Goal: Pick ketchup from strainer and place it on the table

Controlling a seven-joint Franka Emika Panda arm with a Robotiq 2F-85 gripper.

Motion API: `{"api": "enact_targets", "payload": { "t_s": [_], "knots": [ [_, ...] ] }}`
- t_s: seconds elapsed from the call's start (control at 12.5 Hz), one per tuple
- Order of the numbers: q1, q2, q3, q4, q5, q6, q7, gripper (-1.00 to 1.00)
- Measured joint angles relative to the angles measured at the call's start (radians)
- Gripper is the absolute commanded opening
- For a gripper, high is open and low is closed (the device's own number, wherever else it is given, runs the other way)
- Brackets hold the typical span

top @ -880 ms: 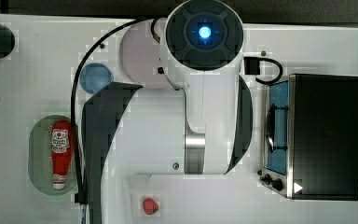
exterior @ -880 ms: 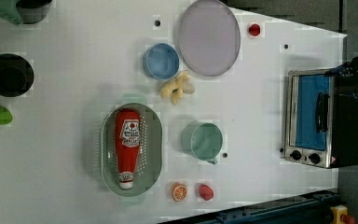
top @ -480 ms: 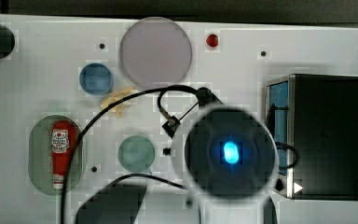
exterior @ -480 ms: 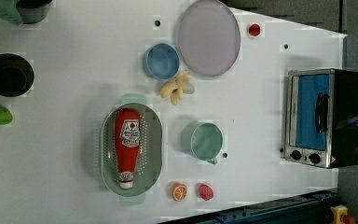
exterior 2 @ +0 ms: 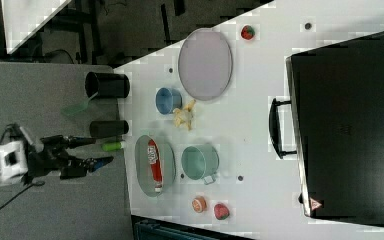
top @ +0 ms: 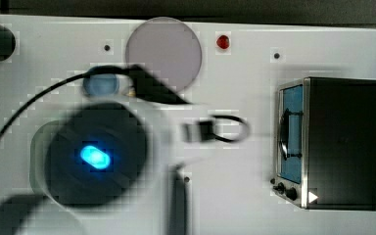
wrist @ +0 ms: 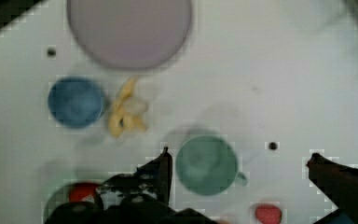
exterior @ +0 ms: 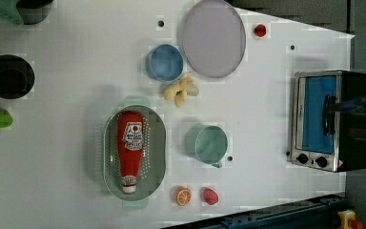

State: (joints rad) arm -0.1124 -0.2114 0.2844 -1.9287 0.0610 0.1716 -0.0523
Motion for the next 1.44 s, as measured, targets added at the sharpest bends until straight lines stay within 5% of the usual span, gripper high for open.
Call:
{"api": "enact_targets", "payload": {
  "t_s": [0.4, 0.88, 1.44],
  "knots": [
    [0.044, 0.167, 0.289, -0.057, 0.020, 0.144, 0.034, 1.00],
    [0.078, 0.263, 0.485, -0.151, 0.014, 0.449, 0.062, 1.00],
    [0.100, 0.561, 0.474, -0.280, -0.271, 0.786, 0.165, 1.00]
  ]
}}
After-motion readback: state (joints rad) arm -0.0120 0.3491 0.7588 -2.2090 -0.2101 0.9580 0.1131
